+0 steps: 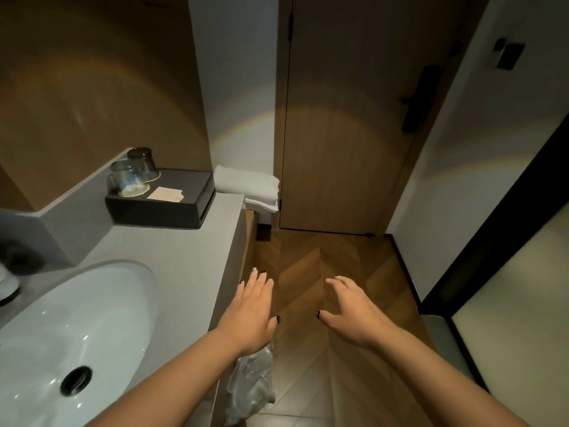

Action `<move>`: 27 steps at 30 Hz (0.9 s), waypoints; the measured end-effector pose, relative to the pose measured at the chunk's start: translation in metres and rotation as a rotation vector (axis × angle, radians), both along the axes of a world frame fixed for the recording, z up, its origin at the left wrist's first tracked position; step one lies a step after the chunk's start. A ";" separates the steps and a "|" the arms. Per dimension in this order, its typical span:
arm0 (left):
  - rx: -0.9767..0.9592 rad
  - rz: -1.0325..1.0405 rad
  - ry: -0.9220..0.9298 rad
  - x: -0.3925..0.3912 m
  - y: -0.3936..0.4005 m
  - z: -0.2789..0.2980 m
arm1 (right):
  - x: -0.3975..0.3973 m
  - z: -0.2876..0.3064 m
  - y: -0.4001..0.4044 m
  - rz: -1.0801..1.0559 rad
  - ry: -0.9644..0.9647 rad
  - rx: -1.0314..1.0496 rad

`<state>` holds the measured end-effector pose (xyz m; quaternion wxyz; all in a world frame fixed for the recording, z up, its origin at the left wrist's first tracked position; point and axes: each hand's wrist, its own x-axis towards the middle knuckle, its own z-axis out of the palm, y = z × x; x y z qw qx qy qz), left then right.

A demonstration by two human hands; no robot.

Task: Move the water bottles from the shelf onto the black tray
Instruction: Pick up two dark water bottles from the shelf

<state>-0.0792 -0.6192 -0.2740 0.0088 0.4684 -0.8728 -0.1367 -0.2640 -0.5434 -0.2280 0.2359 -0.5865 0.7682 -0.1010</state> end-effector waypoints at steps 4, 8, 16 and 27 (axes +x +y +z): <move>0.060 0.049 0.052 -0.012 -0.043 -0.005 | -0.010 -0.007 -0.039 0.011 -0.003 0.058; 0.087 0.066 0.079 -0.029 -0.082 -0.008 | -0.028 -0.012 -0.085 0.028 -0.012 0.060; 0.121 0.146 0.121 -0.085 -0.178 -0.014 | -0.086 -0.033 -0.192 0.109 -0.080 0.062; 0.164 0.489 0.209 -0.154 -0.321 -0.013 | -0.208 -0.026 -0.365 0.264 -0.135 0.052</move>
